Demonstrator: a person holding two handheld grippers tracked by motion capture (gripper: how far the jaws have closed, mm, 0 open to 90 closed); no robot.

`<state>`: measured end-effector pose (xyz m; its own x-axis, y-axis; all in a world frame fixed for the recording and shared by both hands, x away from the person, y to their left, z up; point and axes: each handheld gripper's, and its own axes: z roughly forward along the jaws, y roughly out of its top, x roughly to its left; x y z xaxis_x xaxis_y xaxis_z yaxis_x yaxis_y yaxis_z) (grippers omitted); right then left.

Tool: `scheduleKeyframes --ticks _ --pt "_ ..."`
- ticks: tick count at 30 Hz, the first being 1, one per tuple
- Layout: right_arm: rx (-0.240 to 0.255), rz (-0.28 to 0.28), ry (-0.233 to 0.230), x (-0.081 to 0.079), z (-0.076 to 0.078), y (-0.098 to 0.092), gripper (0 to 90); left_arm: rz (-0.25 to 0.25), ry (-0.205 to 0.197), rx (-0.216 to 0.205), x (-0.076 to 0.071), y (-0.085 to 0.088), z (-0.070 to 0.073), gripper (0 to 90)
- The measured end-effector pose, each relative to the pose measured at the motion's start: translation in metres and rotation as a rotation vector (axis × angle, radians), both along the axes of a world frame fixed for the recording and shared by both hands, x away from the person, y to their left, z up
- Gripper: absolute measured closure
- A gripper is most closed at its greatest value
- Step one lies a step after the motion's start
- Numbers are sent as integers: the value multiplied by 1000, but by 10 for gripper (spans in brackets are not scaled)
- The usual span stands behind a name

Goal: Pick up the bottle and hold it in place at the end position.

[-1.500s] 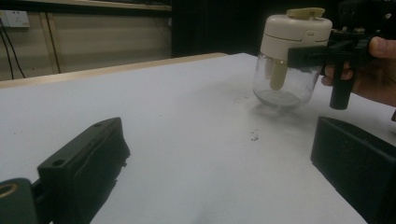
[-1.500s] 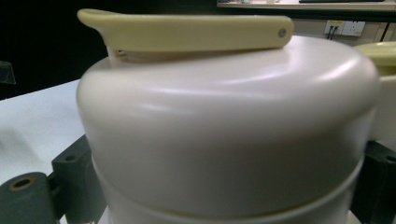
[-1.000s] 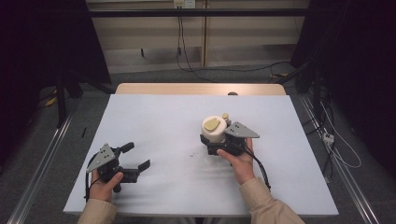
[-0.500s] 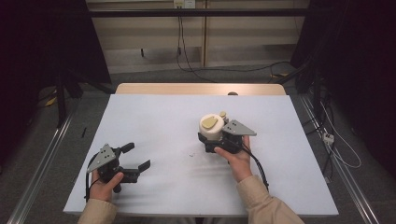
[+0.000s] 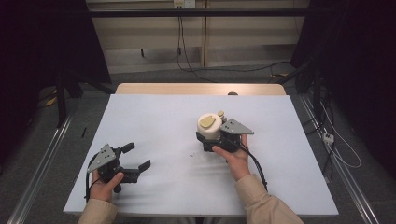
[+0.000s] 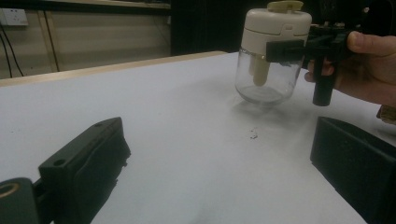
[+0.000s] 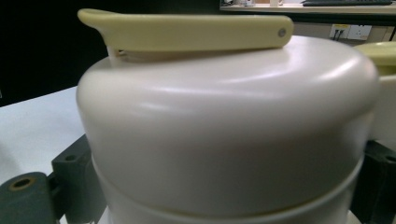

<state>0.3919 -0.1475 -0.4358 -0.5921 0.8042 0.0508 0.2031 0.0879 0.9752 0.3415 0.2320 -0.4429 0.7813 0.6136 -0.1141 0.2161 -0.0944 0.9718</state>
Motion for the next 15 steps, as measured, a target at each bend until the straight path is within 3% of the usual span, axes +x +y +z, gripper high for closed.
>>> scheduleKeyframes --ticks 15 --pt "-3 -4 -8 8 1 2 71 1 2 -1 0 0 -1 31"
